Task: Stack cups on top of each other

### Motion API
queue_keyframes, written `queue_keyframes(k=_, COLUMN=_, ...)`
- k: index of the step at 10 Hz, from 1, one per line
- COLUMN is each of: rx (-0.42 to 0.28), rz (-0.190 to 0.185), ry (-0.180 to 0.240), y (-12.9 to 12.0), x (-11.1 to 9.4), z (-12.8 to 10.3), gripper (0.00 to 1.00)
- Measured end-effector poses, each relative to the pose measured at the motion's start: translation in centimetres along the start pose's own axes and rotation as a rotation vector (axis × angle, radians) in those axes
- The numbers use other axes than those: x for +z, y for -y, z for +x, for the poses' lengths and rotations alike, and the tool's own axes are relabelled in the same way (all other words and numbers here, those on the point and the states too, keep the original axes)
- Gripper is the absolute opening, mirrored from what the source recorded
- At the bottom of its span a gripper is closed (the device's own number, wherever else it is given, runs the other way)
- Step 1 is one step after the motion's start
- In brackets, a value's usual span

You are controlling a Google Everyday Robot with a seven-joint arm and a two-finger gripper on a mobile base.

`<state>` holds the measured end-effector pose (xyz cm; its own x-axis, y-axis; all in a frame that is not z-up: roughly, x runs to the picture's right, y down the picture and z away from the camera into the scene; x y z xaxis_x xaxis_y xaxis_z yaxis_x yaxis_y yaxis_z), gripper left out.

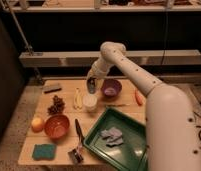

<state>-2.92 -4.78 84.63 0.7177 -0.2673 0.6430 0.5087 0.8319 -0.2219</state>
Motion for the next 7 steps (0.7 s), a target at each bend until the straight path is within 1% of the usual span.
queue_keyframes(k=1, rx=-0.008, rz=0.049, ry=-0.009, y=-1.8, x=-1.5, z=-0.2, gripper=0.0)
queue_keyframes(k=2, rx=-0.012, rz=0.112, ry=-0.017, y=-3.3, x=-2.9, z=-0.3, gripper=0.0)
queue_keyframes(k=3, rx=-0.018, rz=0.132, ry=-0.017, y=-3.8, x=-3.1, z=-0.6, gripper=0.0)
queue_keyframes(k=4, rx=-0.024, rz=0.15, ry=-0.026, y=-4.0, x=-3.1, z=-0.9, gripper=0.0)
queue_keyframes(k=5, rx=-0.011, rz=0.151, ry=-0.04, y=-4.0, x=-2.9, z=-0.8, gripper=0.0)
queue_keyframes(k=6, rx=-0.002, rz=0.15, ry=-0.045, y=-3.8, x=-2.6, z=-0.6, gripper=0.0)
queue_keyframes(k=7, rx=0.008, rz=0.141, ry=-0.048, y=-2.9, x=-2.2, z=-0.2, gripper=0.0)
